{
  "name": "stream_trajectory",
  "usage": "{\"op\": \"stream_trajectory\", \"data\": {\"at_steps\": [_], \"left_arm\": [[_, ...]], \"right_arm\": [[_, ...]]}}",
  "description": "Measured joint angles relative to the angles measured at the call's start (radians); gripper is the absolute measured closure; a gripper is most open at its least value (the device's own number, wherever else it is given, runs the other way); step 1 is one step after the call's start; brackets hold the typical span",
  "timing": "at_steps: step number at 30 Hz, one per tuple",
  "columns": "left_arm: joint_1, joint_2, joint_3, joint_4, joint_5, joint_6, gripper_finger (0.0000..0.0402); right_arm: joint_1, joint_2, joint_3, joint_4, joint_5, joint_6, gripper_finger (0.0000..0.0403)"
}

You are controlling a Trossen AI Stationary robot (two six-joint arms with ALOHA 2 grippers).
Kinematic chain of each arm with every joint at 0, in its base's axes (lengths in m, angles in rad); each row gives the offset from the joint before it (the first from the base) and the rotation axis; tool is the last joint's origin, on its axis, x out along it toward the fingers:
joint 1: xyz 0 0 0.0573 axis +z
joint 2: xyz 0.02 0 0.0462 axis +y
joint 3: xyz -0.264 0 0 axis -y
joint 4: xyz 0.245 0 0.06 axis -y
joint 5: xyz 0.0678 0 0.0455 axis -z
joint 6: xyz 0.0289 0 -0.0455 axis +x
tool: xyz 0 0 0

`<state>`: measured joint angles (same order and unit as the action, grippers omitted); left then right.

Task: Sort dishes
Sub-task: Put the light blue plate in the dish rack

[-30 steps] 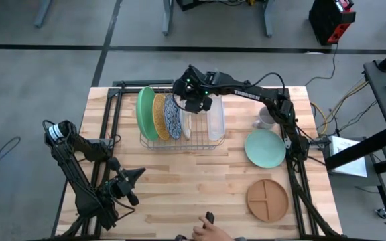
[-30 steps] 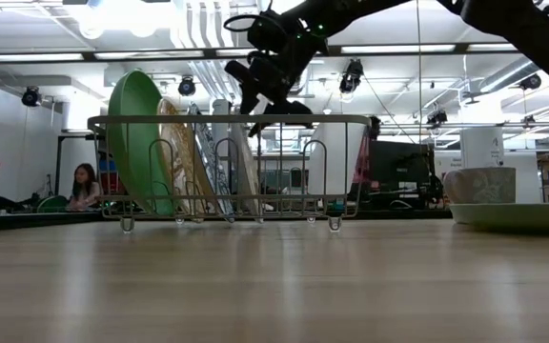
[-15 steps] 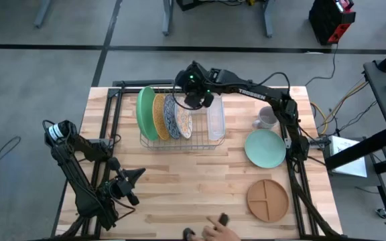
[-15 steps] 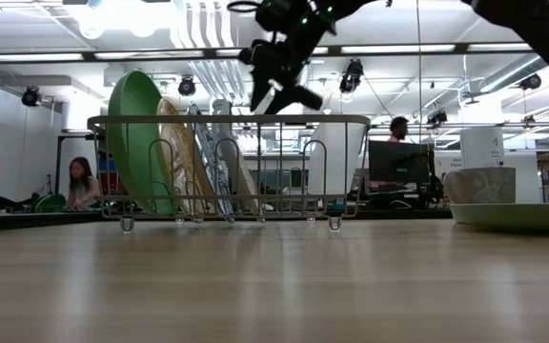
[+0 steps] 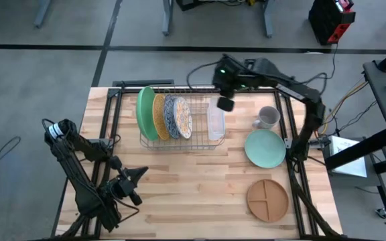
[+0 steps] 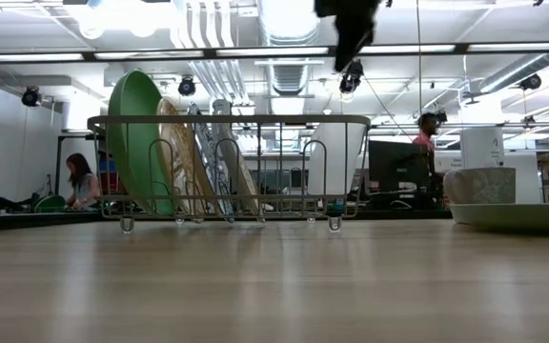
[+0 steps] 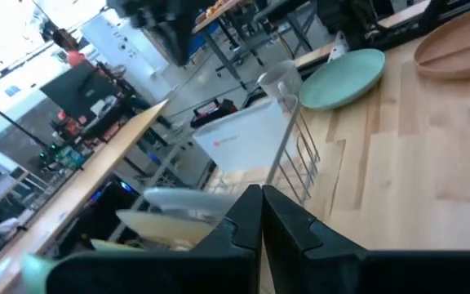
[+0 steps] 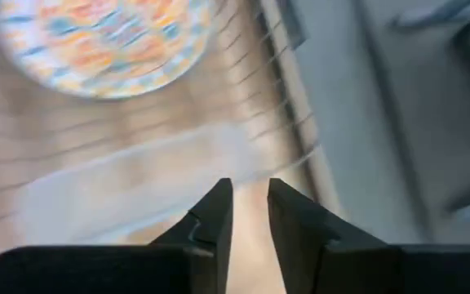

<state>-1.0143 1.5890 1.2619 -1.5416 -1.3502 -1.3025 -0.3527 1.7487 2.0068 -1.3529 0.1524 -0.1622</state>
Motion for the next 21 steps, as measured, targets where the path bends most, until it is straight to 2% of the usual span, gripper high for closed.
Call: {"op": "stream_trajectory", "data": {"at_steps": [6, 11, 16, 21], "left_arm": [[0.060, 0.013, 0.112, 0.193, 0.029, 0.331, 0.0401], [0.114, 0.018, 0.124, 0.394, 0.090, 0.632, 0.0401], [0.173, 0.018, 0.118, 0.491, 0.122, 0.775, 0.0401], [0.235, 0.018, 0.116, 0.533, 0.215, 0.848, 0.0402]], "right_arm": [[0.120, -0.207, -0.287, 0.036, -0.027, 0.193, 0.0365], [0.238, -0.394, -0.539, 0.122, -0.022, 0.348, 0.0373], [0.356, -0.558, -0.754, 0.204, -0.020, 0.500, 0.0375], [0.456, -0.666, -0.948, 0.280, 0.009, 0.631, 0.0375]]}}
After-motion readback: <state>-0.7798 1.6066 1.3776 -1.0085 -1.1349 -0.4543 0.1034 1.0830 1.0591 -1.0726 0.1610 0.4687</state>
